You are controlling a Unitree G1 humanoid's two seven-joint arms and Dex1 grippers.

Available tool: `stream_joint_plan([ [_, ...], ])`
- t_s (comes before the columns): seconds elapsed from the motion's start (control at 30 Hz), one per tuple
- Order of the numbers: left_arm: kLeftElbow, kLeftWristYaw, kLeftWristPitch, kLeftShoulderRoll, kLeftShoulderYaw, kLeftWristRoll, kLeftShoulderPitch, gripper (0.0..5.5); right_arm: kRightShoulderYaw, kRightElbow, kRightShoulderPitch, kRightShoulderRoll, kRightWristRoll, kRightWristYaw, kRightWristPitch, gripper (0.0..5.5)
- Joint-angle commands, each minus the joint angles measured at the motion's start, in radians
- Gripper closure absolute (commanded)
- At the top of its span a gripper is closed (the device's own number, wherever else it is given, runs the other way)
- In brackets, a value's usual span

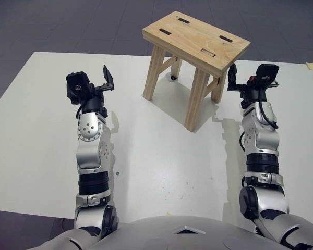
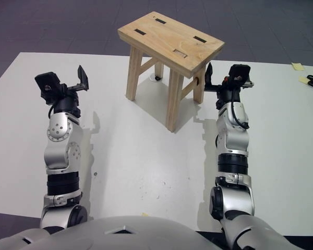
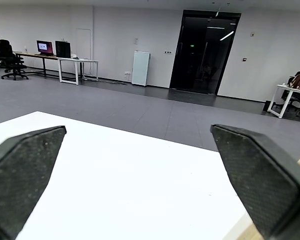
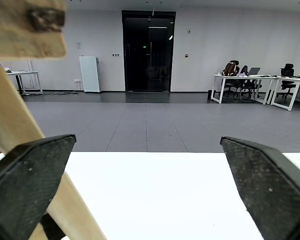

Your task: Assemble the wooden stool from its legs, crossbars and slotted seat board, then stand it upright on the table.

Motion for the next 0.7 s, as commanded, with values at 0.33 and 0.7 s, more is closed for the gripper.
stream_joint_plan([
  [0.33, -0.067, -0.087, 0.092, 0.159, 0.207, -0.078, 0.059, 0.14, 0.080, -0.033, 0.045, 0.125, -0.042, -0.038, -0.064, 0.10],
  [0.7, 0.074, -0.122, 0.147, 0.214, 0.205, -0.128, -0.141, 0.14, 0.077, -0.138, 0.180, 0.212, -0.061, -0.119, -0.088, 0.10],
])
